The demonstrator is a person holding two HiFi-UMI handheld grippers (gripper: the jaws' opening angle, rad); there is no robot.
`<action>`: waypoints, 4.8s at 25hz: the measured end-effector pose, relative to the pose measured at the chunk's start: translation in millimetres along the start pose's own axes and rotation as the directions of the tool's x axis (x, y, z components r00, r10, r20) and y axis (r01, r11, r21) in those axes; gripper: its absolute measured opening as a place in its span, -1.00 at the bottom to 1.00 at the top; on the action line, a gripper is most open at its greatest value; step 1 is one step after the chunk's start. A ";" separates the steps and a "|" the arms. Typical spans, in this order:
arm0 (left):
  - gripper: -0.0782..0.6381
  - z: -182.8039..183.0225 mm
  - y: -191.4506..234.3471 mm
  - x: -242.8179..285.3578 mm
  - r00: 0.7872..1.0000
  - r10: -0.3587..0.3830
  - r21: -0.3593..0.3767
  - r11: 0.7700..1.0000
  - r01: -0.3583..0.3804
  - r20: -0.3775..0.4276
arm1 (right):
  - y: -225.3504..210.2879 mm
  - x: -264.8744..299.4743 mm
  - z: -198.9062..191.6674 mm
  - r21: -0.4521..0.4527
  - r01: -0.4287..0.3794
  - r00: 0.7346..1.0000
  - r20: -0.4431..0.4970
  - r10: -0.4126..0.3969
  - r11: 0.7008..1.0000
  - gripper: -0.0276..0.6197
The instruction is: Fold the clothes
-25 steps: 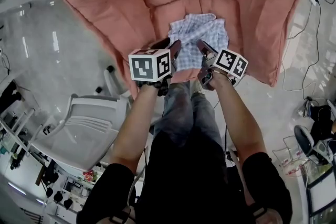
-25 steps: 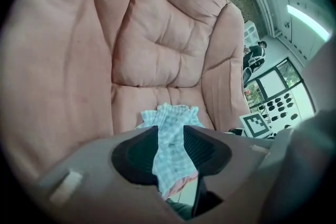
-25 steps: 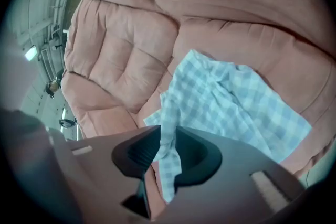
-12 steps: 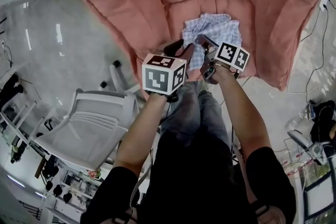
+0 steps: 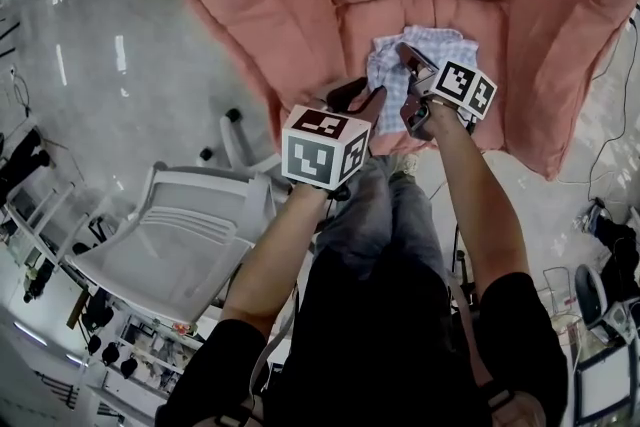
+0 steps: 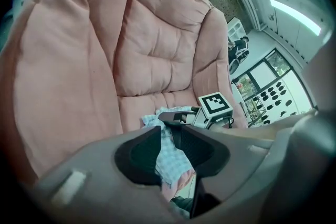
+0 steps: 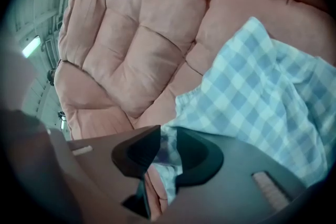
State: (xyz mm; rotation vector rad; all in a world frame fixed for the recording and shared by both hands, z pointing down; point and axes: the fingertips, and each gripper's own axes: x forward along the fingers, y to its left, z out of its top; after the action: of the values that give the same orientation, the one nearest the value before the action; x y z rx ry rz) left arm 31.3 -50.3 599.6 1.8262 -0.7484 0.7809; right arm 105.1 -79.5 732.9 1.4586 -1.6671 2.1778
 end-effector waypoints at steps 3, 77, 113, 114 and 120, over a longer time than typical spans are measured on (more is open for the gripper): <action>-0.43 -2.9 2.8 -0.1 1.000 0.011 0.019 1.000 -0.011 0.003 | 5.5 -5.4 -5.6 -0.006 -0.016 1.000 0.019 0.016 1.000 -0.61; -0.66 -51.2 60.3 128.1 0.945 0.327 0.167 0.932 -0.322 -0.004 | -84.0 -59.5 65.5 -0.658 0.180 0.976 0.029 -0.214 0.731 -0.80; -0.76 85.0 -212.5 -295.1 0.724 0.073 0.262 0.904 -0.339 0.686 | 274.1 -449.6 42.4 -0.824 0.051 0.851 0.332 0.407 0.564 -0.90; -0.76 86.2 -212.8 -304.4 0.718 0.062 0.271 0.901 -0.340 0.694 | 280.3 -454.4 36.7 -0.827 0.063 0.843 0.344 0.413 0.559 -0.90; -0.76 100.1 -215.8 -352.6 0.657 0.003 0.328 0.865 -0.380 0.753 | 307.6 -477.6 10.7 -0.809 0.094 0.798 0.410 0.442 0.580 -0.90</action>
State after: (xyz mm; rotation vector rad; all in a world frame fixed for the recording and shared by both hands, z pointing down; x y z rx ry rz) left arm 3.9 -18.7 176.3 2.5813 -1.3984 0.3208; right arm 216.1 10.8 183.0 1.7058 -2.5796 0.6571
